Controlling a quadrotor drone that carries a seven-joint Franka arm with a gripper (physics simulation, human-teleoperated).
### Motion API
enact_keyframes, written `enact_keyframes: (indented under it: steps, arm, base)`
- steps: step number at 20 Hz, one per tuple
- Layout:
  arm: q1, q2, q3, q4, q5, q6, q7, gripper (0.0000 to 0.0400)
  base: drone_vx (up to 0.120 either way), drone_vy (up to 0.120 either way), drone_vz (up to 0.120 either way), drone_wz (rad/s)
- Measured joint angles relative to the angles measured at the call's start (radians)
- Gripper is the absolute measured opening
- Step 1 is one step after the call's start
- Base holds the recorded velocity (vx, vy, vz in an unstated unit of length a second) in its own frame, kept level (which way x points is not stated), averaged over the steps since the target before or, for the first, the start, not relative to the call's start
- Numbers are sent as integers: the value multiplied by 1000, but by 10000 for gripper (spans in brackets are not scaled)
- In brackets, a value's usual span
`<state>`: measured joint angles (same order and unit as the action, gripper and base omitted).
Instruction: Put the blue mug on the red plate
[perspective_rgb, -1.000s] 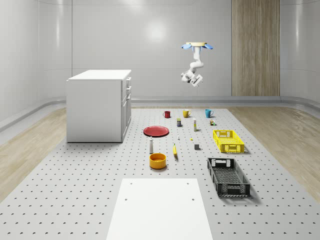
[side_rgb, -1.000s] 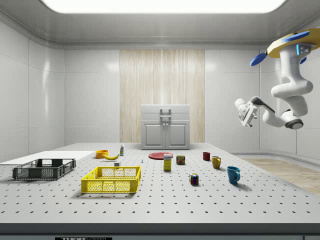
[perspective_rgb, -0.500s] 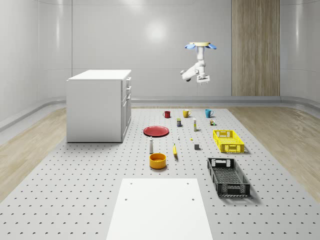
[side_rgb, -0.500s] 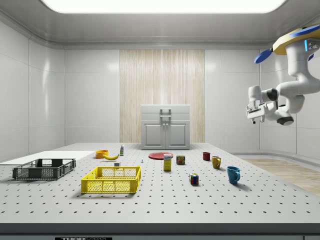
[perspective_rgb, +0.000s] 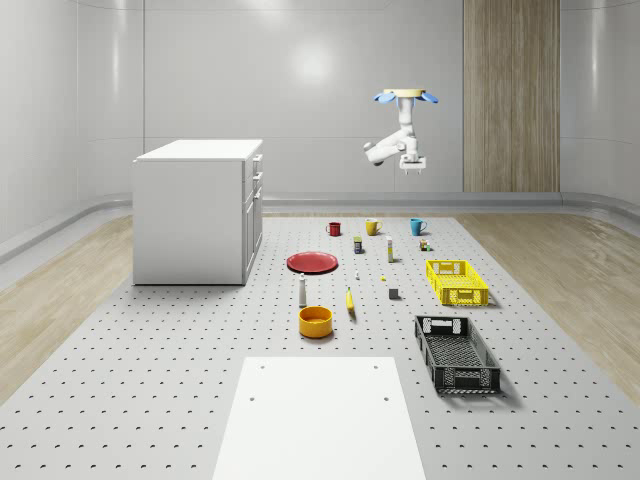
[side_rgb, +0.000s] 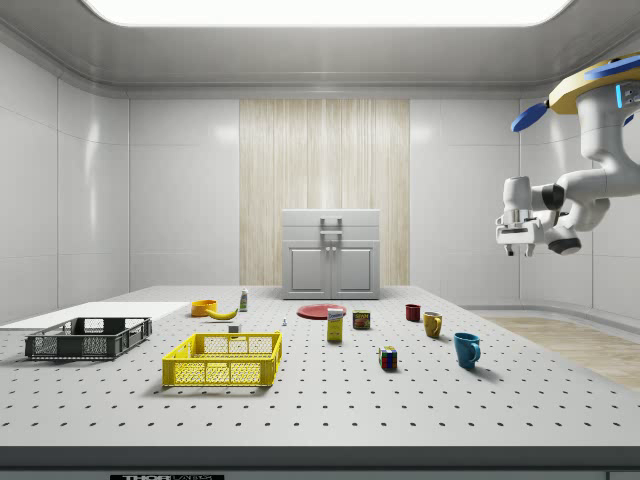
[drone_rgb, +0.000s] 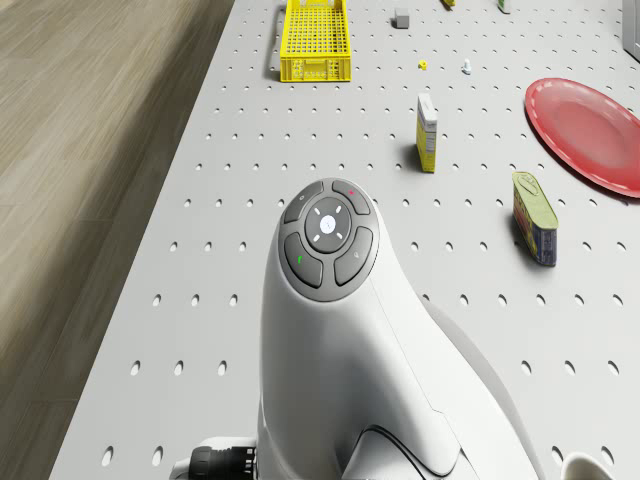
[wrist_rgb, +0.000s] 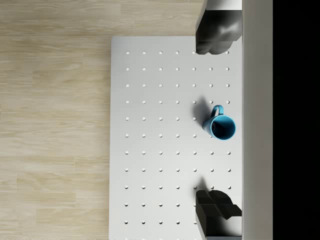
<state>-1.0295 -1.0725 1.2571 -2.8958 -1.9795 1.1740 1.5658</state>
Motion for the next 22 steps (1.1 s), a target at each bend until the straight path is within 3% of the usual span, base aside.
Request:
enact_keyframes:
  steps: [9, 14, 22]
  arm:
    - [-30, -50, 22, 3, 21, 35, 25, 400]
    - [-41, -76, 31, 4, 34, 57, 35, 400]
    - [-55, -116, 44, 7, 55, 93, 48, 400]
  base:
    - [120, -4, -116, 0]
    - [120, -120, -120, 0]
    - [100, 0, -115, 0]
